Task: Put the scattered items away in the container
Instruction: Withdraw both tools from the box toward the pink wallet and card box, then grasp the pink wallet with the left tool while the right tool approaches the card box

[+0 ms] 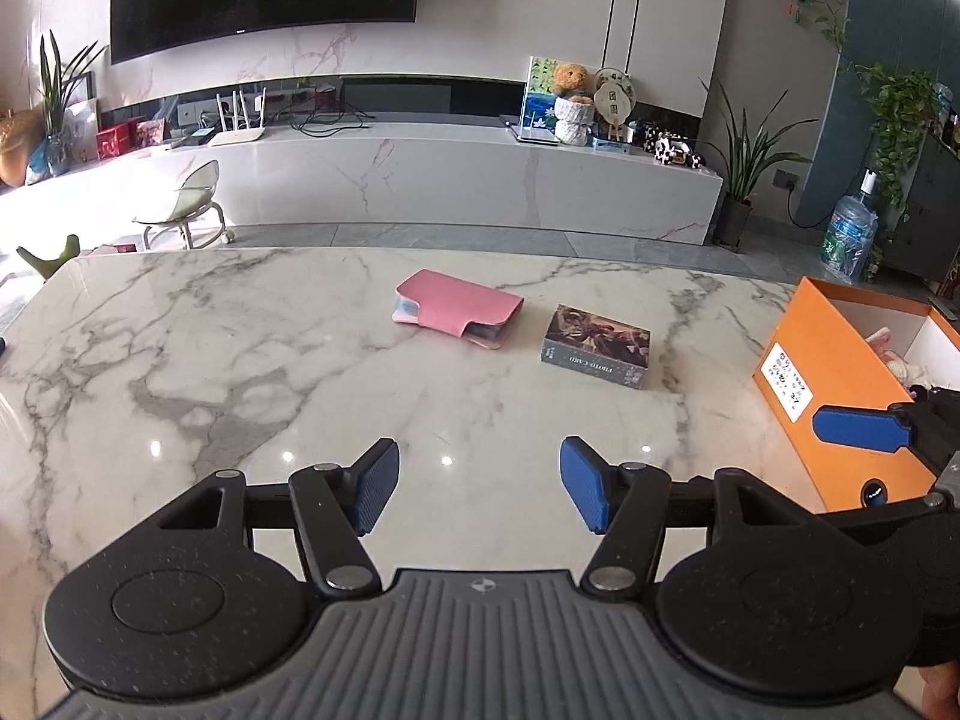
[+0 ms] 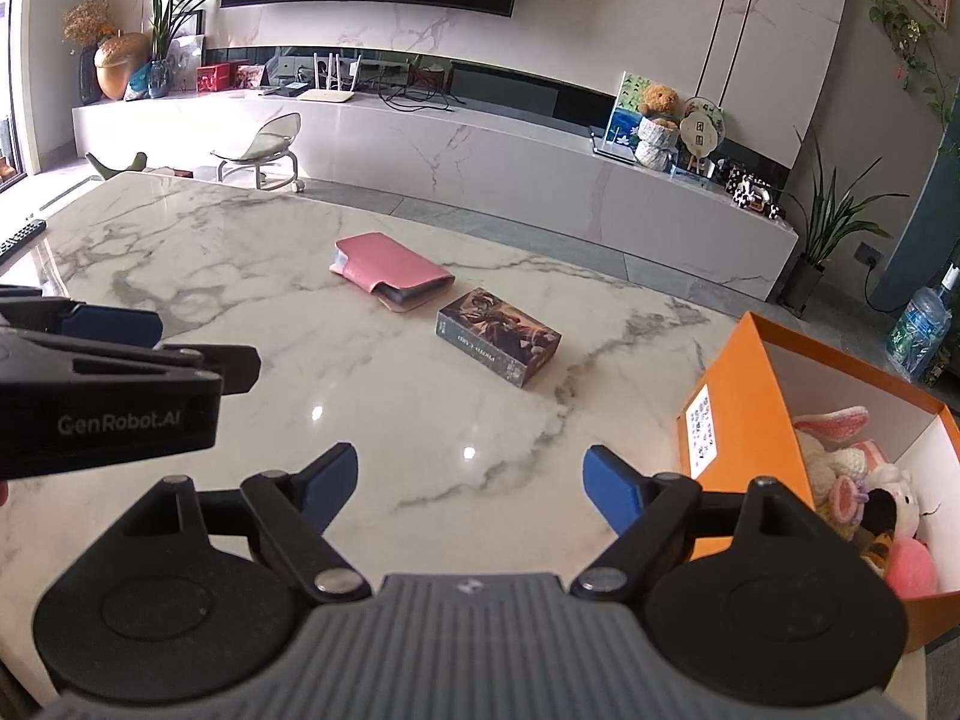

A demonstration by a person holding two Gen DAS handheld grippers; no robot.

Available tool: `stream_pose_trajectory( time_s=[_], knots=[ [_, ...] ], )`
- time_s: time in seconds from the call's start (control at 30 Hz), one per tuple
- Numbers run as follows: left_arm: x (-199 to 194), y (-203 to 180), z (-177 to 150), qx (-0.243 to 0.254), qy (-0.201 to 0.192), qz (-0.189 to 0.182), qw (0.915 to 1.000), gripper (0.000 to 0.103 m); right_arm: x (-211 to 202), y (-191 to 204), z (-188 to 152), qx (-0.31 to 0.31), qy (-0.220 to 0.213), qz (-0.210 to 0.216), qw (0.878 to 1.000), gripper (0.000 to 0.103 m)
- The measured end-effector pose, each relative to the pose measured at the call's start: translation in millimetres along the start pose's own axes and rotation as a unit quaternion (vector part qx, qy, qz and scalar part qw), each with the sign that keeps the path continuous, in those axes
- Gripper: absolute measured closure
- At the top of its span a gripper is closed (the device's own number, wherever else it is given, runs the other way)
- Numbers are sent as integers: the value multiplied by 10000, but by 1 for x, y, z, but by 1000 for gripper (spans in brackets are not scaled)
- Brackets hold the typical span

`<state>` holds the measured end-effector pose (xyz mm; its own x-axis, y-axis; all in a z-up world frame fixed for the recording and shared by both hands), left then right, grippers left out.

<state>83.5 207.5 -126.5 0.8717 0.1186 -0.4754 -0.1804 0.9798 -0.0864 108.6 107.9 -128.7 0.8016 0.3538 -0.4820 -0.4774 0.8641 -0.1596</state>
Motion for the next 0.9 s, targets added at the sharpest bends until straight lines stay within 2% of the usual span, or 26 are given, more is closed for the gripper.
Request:
stream_pose_trajectory(
  time_s=[0.23, 0.53, 0.7, 0.9],
  knots=[
    [38, 9, 8, -36, 45, 81, 10000, 33, 57, -11, 9, 53, 174, 76, 9998, 15],
    [92, 17, 32, 128, -26, 150, 9998, 32, 120, -34, 31, 591, 108, -66, 9982, 10],
    [125, 16, 44, 282, -84, 104, 9995, 28, 149, -45, 36, 1020, 125, -189, 9945, 10],
    [169, 20, 55, 121, -59, 29, 9999, 19, 184, -58, 37, 1361, 221, -367, 9898, 9]
  ],
)
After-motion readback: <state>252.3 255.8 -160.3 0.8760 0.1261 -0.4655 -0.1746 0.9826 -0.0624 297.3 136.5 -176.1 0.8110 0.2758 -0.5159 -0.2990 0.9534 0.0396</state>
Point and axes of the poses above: each gripper's, at about its wrist camera, not at the fingertips, and x roughly the way its jaws point, y to its left, z to its top, the point moved 1 cm from there along x, roughly the way its jaws point, and after that the axes turned 12 degrees about -y, right-handed, at the moved point
